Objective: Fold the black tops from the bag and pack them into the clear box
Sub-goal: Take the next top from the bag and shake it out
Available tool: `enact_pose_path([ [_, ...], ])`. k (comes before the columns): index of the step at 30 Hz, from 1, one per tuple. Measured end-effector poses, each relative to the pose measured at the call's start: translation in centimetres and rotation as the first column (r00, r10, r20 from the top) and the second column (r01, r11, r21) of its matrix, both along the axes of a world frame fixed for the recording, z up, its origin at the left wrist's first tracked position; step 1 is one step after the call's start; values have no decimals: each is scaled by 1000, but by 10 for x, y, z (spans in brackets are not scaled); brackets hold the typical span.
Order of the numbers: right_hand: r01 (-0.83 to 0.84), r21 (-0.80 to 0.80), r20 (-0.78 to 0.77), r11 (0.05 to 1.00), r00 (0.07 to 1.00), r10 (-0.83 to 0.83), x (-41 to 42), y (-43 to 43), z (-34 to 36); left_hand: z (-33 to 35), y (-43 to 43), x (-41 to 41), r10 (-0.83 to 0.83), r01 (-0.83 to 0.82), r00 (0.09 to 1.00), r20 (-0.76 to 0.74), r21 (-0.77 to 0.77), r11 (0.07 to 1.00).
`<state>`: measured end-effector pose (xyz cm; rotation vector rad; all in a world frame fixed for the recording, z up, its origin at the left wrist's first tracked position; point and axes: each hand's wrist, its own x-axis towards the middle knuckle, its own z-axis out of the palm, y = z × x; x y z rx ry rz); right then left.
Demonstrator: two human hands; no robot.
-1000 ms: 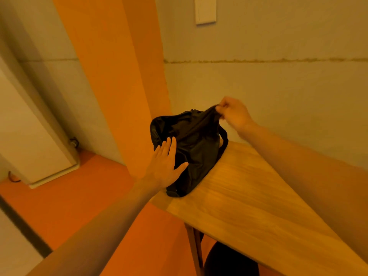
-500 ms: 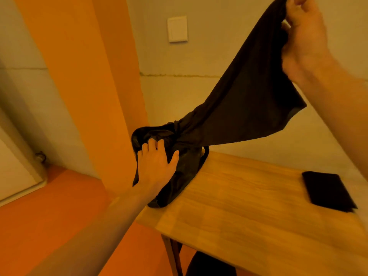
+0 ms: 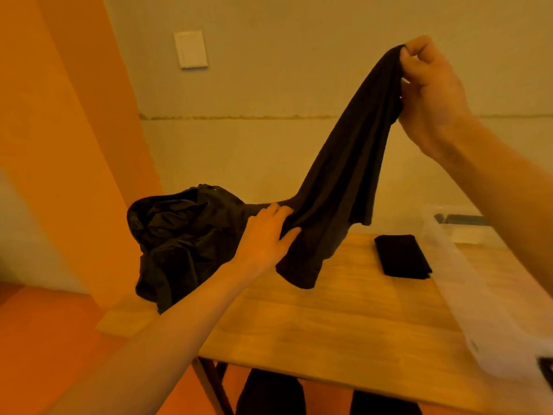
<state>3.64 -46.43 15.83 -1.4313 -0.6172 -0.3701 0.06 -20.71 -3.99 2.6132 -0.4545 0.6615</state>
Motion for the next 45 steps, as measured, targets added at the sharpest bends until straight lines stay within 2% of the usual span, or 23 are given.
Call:
enact_pose_path([
  [2, 43, -76, 14, 996, 999, -42, -10, -14, -1, -2, -11, 2, -85, 85, 995, -44, 7, 996],
  [4, 66, -167, -1, 984, 998, -67, -16, -25, -7, -4, -21, 5, -98, 94, 991, -95, -45, 995],
  [7, 52, -325, -62, 944, 995, -76, -19, -31, -30, 7, -44, -1, -146, 88, 972, -187, -287, 954],
  [10, 42, -453, -85, 890, 992, -90, -25, -25, -53, 22, -80, -18, -369, 161, 845, -387, -475, 865],
  [12, 20, -516, -69, 857, 996, -65, -30, -18, -61, 20, -101, -24, -434, 191, 820, -374, -535, 823],
  [14, 27, -569, -19, 822, 999, -47, -34, -11, -63, 16, -112, -28, -450, 160, 843, -295, -661, 733],
  [17, 108, -595, 25, 796, 993, -116, -37, -16, -56, 14, -112, -34, -436, 63, 868, -240, -817, 574],
  [19, 104, -597, -45, 796, 986, -163, -35, -27, -52, 12, -99, -36, -382, 44, 897, -223, -814, 579],
  [22, 39, -587, -196, 809, 962, -189, -28, -40, -57, 3, -74, -34, -281, 48, 937, -205, -724, 689],
  [23, 13, -594, -235, 805, 954, -189, -25, -41, -61, 4, -69, -36, -235, 20, 952, -198, -724, 689],
  [27, -98, -621, -354, 777, 920, -166, -18, -40, -79, 13, -54, -41, -198, -75, 957, -214, -837, 542],
  [30, -26, -697, -307, 717, 914, -266, -17, -36, -90, 17, -39, -41, -158, -39, 978, -139, -858, 512],
  [33, -25, -754, -292, 656, 908, -301, -23, -26, -98, 22, -29, -41, -79, -39, 992, -94, -850, 525],
  [35, -28, -746, -299, 666, 906, -298, -30, -15, -109, 25, -30, -40, -70, -62, 991, -113, -860, 506],
  [39, 67, -741, -265, 668, 885, -383, -50, 24, -143, 17, -35, -34, -167, -173, 954, -251, -910, 378],
  [40, 35, -736, -304, 676, 875, -377, -57, 34, -154, 13, -37, -34, -174, -215, 939, -295, -903, 372],
  [42, -128, -634, -509, 763, 811, -287, -68, 52, -174, 5, -42, -38, -192, -272, 912, -364, -884, 381],
  [44, -213, -423, -704, 881, 689, -171, -71, 61, -193, -2, -41, -41, -221, -293, 892, -395, -876, 383],
  [45, -175, -316, -746, 933, 653, -130, -70, 63, -198, -5, -39, -44, -248, -292, 884, -397, -881, 372],
])
